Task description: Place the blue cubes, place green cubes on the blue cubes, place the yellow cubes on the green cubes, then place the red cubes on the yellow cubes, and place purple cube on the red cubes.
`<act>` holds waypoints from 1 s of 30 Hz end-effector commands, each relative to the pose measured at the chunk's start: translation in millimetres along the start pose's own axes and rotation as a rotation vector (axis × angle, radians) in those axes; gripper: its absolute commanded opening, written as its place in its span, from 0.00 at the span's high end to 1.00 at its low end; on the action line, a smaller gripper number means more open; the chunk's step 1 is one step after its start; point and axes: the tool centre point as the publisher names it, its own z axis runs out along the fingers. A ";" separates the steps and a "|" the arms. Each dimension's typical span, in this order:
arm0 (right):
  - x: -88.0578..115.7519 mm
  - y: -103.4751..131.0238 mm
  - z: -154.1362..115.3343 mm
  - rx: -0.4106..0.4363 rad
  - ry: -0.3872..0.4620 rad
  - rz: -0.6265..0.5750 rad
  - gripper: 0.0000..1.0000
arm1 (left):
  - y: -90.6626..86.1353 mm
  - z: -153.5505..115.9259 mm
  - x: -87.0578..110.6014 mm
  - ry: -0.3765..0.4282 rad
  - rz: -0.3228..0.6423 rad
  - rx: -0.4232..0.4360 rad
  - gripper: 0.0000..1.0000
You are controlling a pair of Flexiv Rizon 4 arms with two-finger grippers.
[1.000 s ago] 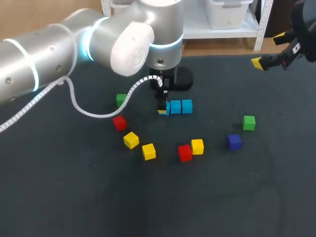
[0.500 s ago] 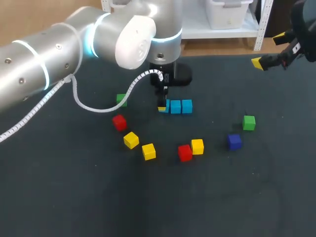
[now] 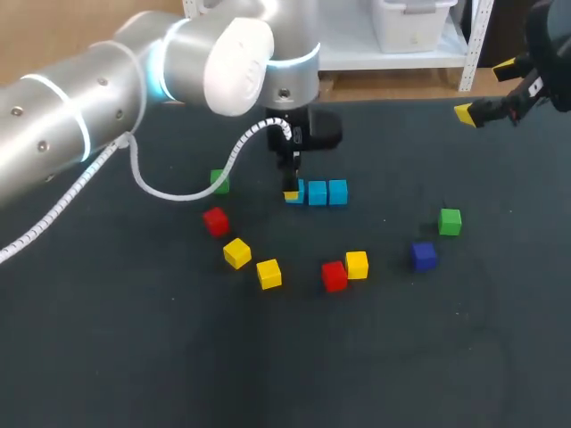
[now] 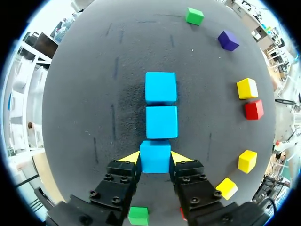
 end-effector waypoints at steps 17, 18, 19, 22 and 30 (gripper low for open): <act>1.3 3.4 0.3 0.020 -0.003 0.001 0.00 | 1.2 1.3 -0.9 -0.046 -0.036 0.039 1.00; 1.3 3.4 0.3 0.020 -0.003 0.001 0.00 | 0.9 1.1 -1.9 -0.053 -0.038 0.046 1.00; 1.3 3.4 0.3 0.020 -0.003 0.001 0.00 | 0.0 0.5 -2.9 -0.056 -0.036 0.049 1.00; 1.3 3.4 0.3 0.020 -0.003 0.001 0.00 | -3.2 0.2 -4.6 -0.056 -0.027 0.052 1.00; 1.3 3.4 0.3 0.020 -0.003 0.001 0.00 | -3.9 3.1 -3.6 -0.050 -0.029 0.051 1.00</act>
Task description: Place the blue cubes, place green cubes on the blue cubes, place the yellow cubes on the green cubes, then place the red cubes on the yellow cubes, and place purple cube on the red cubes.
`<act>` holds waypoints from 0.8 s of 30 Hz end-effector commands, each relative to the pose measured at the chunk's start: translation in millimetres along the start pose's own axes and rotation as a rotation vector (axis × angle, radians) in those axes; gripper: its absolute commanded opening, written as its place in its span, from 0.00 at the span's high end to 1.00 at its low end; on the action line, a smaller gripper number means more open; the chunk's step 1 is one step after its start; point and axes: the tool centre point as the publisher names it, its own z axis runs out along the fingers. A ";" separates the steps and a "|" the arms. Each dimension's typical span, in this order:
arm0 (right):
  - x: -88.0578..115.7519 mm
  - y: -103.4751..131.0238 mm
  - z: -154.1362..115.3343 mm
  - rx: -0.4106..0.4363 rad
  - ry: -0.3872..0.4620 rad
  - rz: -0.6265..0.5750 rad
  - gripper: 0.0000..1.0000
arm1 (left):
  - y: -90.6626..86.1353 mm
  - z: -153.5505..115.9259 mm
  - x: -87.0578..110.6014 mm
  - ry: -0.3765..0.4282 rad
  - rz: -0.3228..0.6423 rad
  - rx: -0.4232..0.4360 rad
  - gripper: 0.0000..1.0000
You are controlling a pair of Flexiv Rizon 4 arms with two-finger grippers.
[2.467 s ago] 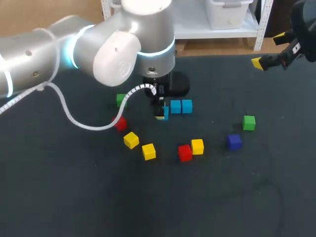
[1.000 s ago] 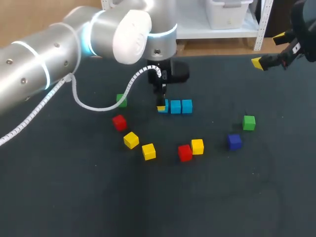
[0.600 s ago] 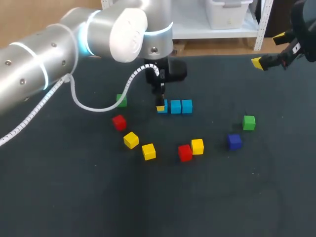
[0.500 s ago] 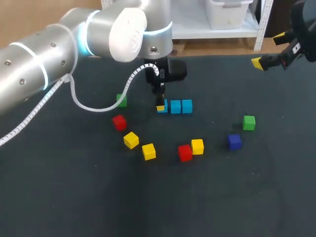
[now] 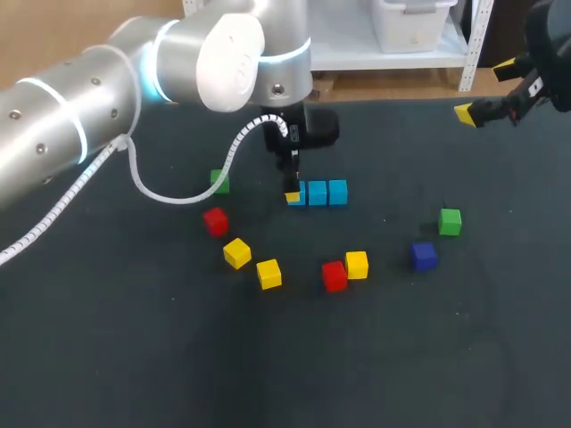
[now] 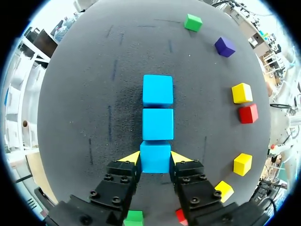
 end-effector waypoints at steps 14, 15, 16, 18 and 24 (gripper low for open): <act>1.3 3.4 0.3 0.020 -0.003 0.001 0.00 | 2.7 -5.9 3.5 -0.029 -0.035 -0.012 0.00; 1.3 3.4 0.3 0.020 -0.003 0.001 0.00 | 3.1 -10.1 5.1 -0.040 -0.044 -0.018 0.00; 1.3 3.4 0.3 0.020 -0.003 0.001 0.00 | 3.1 -14.2 7.2 -0.049 -0.059 -0.027 0.00; 1.3 3.4 0.3 0.020 -0.003 0.001 0.00 | 2.7 -25.4 13.9 -0.075 -0.109 -0.043 0.00; 1.3 3.4 0.3 0.020 -0.003 0.001 0.00 | -3.6 -53.9 51.1 -0.090 -0.255 -0.135 0.00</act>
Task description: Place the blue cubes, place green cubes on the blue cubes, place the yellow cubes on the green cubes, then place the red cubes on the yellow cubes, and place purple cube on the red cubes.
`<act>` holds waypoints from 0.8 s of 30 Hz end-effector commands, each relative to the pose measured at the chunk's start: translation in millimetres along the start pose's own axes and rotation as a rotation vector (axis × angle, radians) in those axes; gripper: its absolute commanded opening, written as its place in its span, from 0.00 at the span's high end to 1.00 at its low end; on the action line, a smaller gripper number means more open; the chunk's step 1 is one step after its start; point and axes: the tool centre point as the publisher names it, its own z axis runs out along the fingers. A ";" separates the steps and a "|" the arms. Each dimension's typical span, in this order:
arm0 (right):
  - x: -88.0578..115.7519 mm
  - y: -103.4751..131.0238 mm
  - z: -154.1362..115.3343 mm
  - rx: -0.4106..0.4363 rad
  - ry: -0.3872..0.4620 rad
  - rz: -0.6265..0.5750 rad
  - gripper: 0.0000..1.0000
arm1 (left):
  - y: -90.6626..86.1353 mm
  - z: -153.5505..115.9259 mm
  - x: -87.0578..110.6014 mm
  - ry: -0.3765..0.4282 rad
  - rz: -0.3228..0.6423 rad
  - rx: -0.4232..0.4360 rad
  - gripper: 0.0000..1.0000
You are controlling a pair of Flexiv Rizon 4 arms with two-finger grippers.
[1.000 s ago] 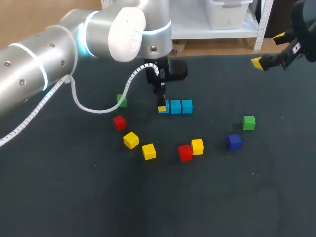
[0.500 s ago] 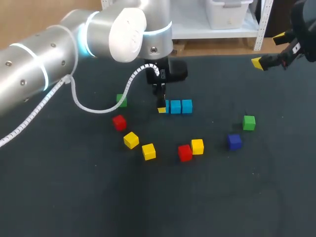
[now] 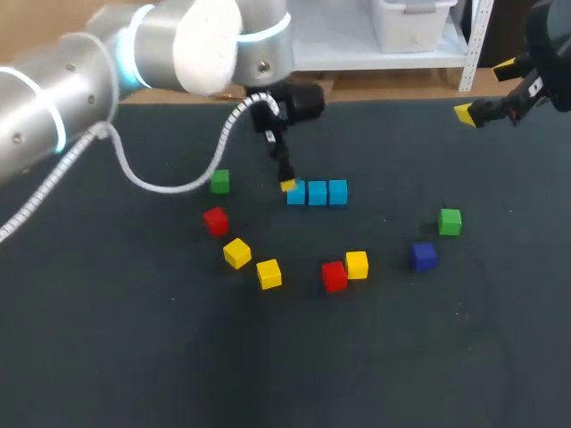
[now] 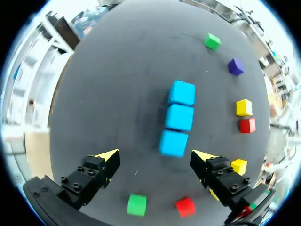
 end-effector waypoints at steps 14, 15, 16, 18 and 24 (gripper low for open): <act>1.4 3.3 0.3 0.020 -0.003 0.001 0.00 | -14.1 -33.9 91.3 -0.066 -0.428 -0.206 0.00; 1.4 3.3 0.3 0.020 -0.003 0.001 0.00 | -12.8 -30.5 92.6 -0.072 -0.456 -0.199 0.00; 1.4 3.3 0.3 0.020 -0.003 0.001 0.00 | -11.4 -26.4 93.9 -0.068 -0.473 -0.202 0.00; 1.4 3.3 0.3 0.020 -0.003 0.001 0.00 | -7.0 -19.9 95.9 -0.076 -0.533 -0.207 0.00; 1.4 3.3 0.3 0.020 -0.003 0.001 0.00 | 2.4 -13.4 102.9 -0.074 -0.571 -0.232 0.00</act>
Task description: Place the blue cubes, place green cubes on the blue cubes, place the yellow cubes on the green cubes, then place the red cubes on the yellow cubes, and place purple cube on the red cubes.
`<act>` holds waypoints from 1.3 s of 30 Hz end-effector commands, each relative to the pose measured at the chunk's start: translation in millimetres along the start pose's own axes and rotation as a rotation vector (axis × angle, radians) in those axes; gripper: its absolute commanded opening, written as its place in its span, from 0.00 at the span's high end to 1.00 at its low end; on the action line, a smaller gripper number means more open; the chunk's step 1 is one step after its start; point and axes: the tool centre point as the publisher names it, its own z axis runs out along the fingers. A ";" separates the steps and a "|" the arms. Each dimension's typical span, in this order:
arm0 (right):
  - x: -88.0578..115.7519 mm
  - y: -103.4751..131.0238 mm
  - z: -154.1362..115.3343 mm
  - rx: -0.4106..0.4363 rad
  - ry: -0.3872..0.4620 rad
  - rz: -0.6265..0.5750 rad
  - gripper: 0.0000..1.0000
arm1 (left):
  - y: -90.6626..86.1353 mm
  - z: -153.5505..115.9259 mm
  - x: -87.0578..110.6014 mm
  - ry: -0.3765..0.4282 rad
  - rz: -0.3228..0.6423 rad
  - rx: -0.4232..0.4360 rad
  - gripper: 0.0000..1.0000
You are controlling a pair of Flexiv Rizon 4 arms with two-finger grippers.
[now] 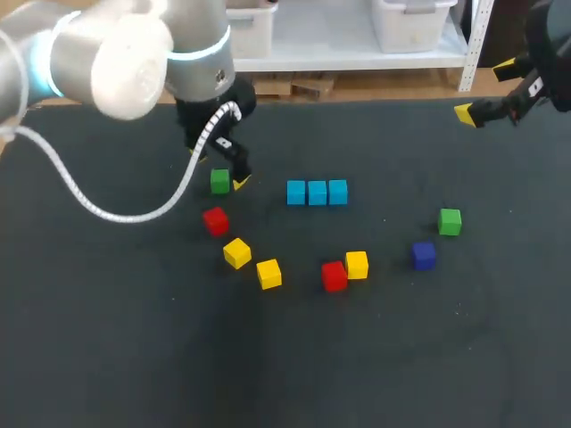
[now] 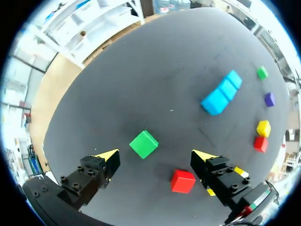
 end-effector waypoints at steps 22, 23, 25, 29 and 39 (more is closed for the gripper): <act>1.3 3.4 0.3 0.020 -0.003 0.001 0.00 | -3.2 22.2 -21.8 -0.006 -0.317 0.004 0.23; 1.3 3.4 0.3 0.020 -0.003 0.001 0.00 | -4.0 24.9 -22.0 0.006 -0.318 0.001 0.25; 1.3 3.4 0.3 0.020 -0.003 0.001 0.00 | -4.1 30.2 -21.4 0.012 -0.355 0.017 0.22; 1.3 3.4 0.3 0.020 -0.003 0.001 0.00 | -1.3 38.1 -17.5 0.026 -0.382 0.000 0.47; 1.3 3.4 0.3 0.020 -0.003 0.001 0.00 | 6.5 37.8 -13.6 0.031 -0.385 -0.039 0.43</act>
